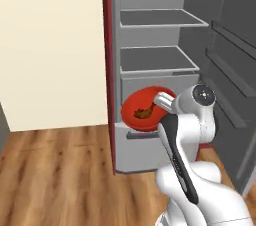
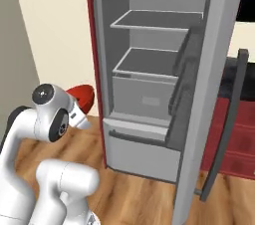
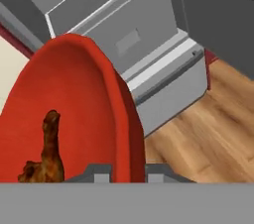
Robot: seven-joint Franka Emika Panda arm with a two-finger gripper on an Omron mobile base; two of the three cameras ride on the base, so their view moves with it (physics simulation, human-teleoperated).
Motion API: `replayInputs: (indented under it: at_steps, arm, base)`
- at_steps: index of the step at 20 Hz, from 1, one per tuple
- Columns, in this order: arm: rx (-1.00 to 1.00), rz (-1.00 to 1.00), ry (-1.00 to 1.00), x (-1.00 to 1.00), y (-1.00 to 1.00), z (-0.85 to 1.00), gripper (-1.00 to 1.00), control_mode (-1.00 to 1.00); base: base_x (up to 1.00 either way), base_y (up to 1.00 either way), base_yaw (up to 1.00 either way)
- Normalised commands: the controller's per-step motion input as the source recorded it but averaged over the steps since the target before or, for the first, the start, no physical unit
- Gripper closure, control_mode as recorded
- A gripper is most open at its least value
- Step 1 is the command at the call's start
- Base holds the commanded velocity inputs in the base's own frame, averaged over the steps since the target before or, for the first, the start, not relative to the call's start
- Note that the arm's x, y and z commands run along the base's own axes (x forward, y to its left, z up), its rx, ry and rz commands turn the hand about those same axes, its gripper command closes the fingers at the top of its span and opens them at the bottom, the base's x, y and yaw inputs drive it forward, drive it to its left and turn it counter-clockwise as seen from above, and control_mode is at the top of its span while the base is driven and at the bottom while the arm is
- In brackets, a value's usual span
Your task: Move the cup from next to the sink to the open cabinet. Then, move the bowl with the chicken drumstick to the fridge to clear the area for faucet cleaning.
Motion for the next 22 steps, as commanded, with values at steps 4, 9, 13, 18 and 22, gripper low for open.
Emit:
replayInputs:
  at_steps: [4,9,13,18,22]
  arm:
    - [0.00,0.00,0.00,0.00,0.00,0.00,1.00,1.00]
    - [0.00,0.00,0.00,0.00,0.00,0.00,1.00,1.00]
    - [0.00,0.00,0.00,0.00,0.00,0.00,1.00,1.00]
    - [0.05,-0.08,0.03,0.06,-0.10,0.16,1.00,-1.00]
    - [0.17,-0.19,0.02,0.07,-0.34,0.81,1.00,-1.00]
  base:
    - [1.00,0.48,-0.43]
    - [1.00,0.04,-0.20]
    - [0.96,0.00,-0.12]
    - [0.24,-0.04,-0.09]
    - [0.00,0.00,0.00]
